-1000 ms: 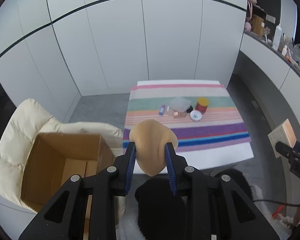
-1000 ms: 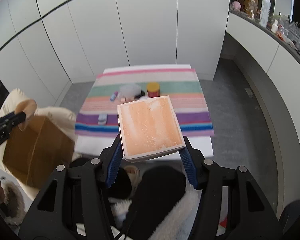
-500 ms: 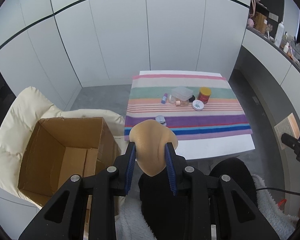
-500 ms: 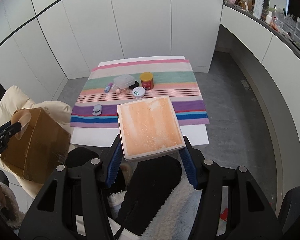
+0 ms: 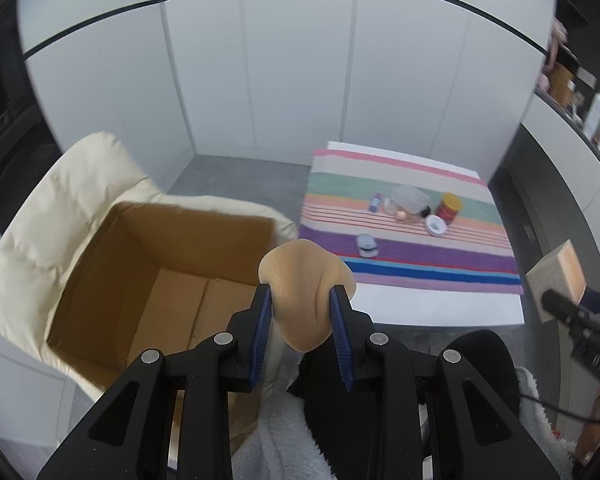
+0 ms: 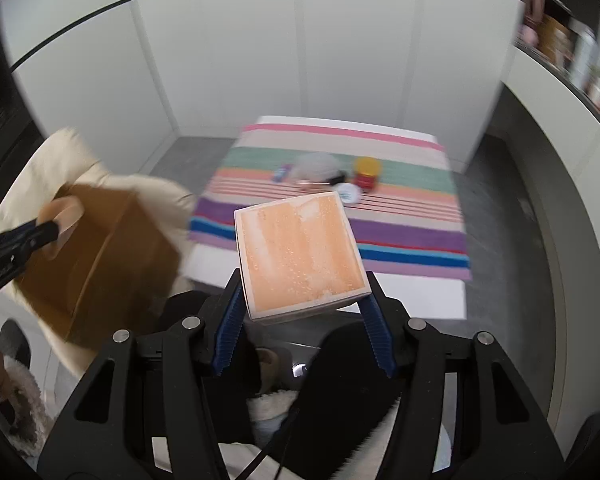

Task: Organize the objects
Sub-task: 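Carry the sponge and peach compact with both tools toward the cardboard box, then release the sponge and peach compact into the box with both tools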

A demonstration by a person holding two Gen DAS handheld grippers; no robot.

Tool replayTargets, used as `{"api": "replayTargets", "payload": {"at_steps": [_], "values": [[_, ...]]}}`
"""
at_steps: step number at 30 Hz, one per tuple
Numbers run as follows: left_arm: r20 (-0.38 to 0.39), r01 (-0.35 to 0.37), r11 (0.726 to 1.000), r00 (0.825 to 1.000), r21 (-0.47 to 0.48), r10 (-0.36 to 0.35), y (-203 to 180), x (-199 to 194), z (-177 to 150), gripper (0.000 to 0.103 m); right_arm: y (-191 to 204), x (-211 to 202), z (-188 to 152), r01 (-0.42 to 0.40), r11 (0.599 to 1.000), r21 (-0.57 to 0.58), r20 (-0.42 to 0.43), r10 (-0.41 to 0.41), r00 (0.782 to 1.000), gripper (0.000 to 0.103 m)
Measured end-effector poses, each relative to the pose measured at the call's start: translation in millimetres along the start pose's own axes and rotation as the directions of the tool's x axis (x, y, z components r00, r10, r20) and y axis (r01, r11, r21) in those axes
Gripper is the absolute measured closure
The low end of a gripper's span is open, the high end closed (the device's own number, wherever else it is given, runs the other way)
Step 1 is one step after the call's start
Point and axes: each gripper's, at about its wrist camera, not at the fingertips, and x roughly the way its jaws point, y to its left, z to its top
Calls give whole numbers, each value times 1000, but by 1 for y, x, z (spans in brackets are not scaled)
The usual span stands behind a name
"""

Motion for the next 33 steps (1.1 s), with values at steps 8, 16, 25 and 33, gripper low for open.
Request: {"api": "replayTargets", "payload": {"at_steps": [8, 16, 25, 33], "values": [[-13, -88, 988, 996, -124, 87, 57, -9, -18, 73, 94, 10, 1, -145, 965, -219, -2, 148, 989, 45], [-50, -144, 964, 989, -224, 137, 103, -16, -44, 73, 164, 22, -4, -254, 906, -338, -46, 254, 966, 45], [-49, -168, 947, 986, -273, 161, 136, -8, -37, 73, 220, 40, 7, -292, 862, -414, -66, 291, 954, 45], [-50, -260, 872, 963, -415, 264, 198, 24, -20, 62, 258, 77, 29, -320, 836, -446, -121, 298, 947, 45]]}}
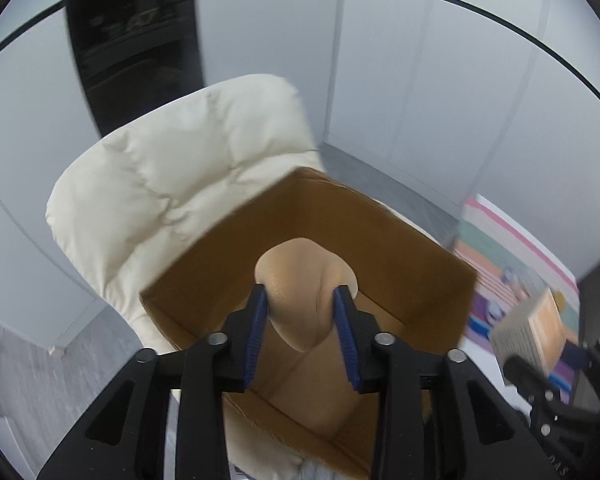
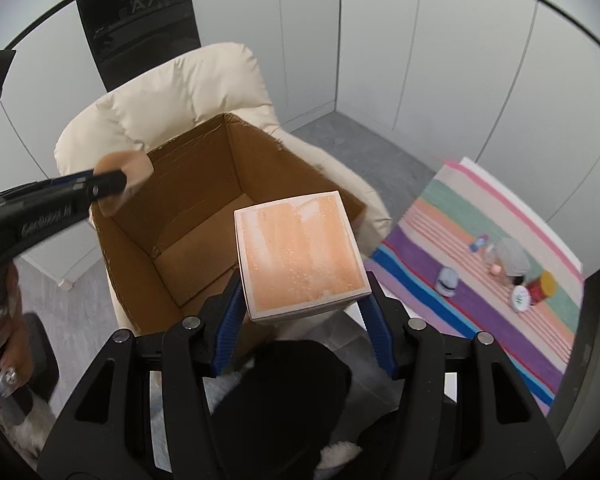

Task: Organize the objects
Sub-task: 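Release the sponge and peach compact into the box with both tools, then move both open tools back over the striped cloth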

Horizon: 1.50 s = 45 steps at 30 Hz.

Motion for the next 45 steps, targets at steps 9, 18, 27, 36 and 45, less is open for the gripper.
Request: {"api": "replayTargets", "payload": {"at_steps": [9, 18, 27, 36, 45], "values": [[-130, 8, 995, 991, -99, -21, 30, 38, 1, 14, 20, 61, 45, 31, 999, -43, -19, -31, 999, 0], [-138, 9, 1000, 990, -14, -11, 9, 37, -7, 14, 0, 74, 40, -3, 999, 39, -45, 5, 999, 0], [-94, 15, 999, 996, 52, -10, -17, 29, -8, 14, -25, 53, 32, 12, 995, 95, -18, -11, 1000, 0], [-78, 113, 978, 992, 175, -100, -95, 26, -5, 14, -81, 16, 8, 97, 974, 202, -4, -99, 995, 0], [-101, 240, 903, 971, 356, -218, -216, 13, -21, 14, -176, -39, -42, 231, 898, 374, -19, -242, 970, 0]]}}
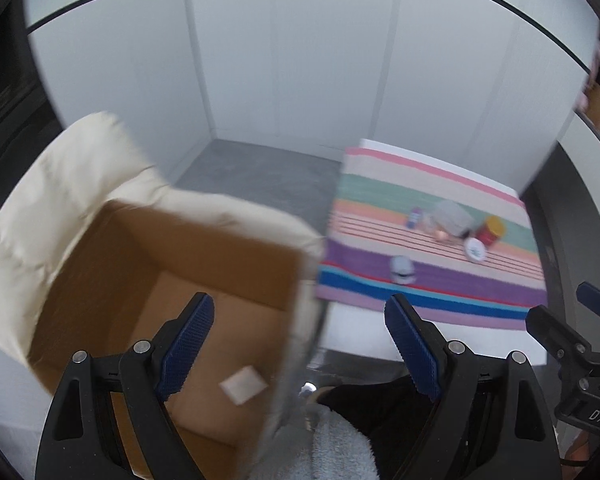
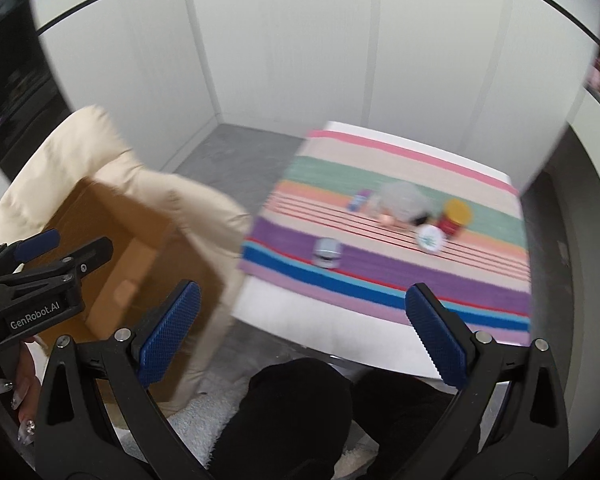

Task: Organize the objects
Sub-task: 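Move both open tools back over the striped cloth, then grasp the clear dome item with the left tool while the right grasps the white compact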

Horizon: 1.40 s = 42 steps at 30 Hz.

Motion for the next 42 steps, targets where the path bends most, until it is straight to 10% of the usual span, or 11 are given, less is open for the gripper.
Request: {"api": "replayTargets", "payload": {"at_steps": [9, 18, 26, 33, 42], "values": [[-81, 139, 975, 989, 171, -127, -109, 21, 9, 14, -110, -18, -18, 101, 980, 174, -1, -102, 995, 0], [-146, 121, 983, 984, 135, -101, -126, 71, 47, 14, -163, 7, -25, 143, 966, 216, -22, -142, 990, 0], [-388, 130, 988, 917, 81, -89, -142, 178, 66, 14, -199, 96, -2, 152, 961, 229, -63, -141, 988, 0], [-314, 23, 984, 949, 179, 35, -154, 252, 51, 14, -234, 201, 9, 148, 954, 261, -132, -117, 984, 0], [-406, 64, 989, 914, 130, -6, -158, 318, 14, 17, -248, 291, 8, 109, 952, 288, -183, -57, 981, 0]]}}
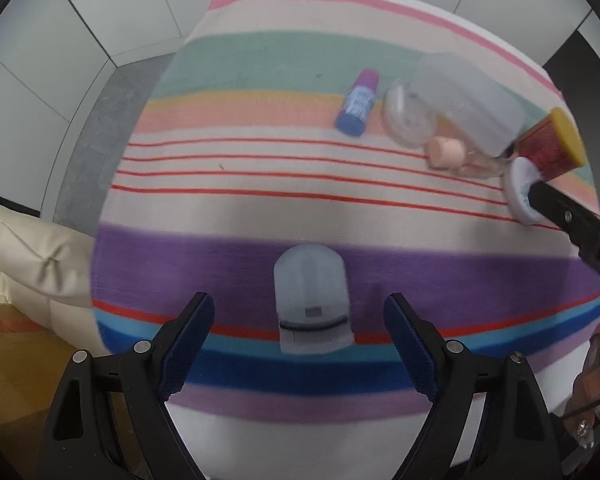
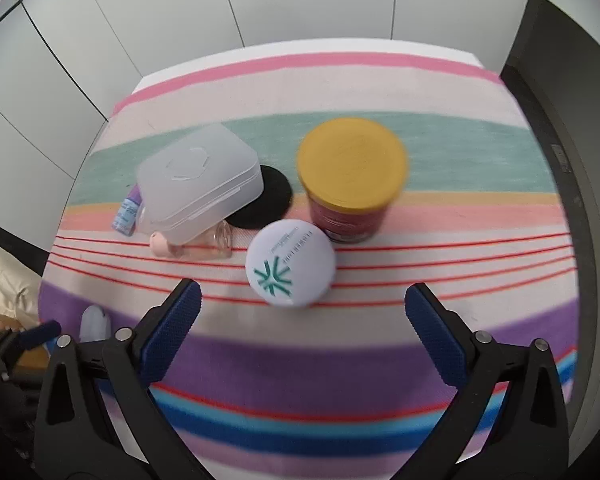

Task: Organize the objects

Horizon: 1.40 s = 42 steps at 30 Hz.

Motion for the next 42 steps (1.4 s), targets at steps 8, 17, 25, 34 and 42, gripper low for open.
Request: {"api": "replayTargets", "payload": {"at_steps": [8, 17, 25, 34, 42], "values": [[107, -11, 1000, 994, -18, 13, 8, -1, 5, 67, 24, 30, -1, 98, 991, -95, 18, -96, 995, 43], [114, -21, 1000, 993, 7, 20, 1, -11, 2, 67, 23, 0, -4, 71, 995, -69, 24, -70, 997, 43], [174, -39, 998, 984, 41, 31, -11, -42, 8, 67, 30, -44, -3, 78, 995, -63, 60, -75, 995, 43], [289, -87, 996, 954, 29, 75, -29, -123, 39, 67, 44, -134, 18, 116, 989, -90, 166, -100, 981, 43], [381, -25, 999, 924, 37, 9, -34, -227, 51, 67, 46, -242, 37, 115, 991, -70, 276, -92, 957, 43]]}}
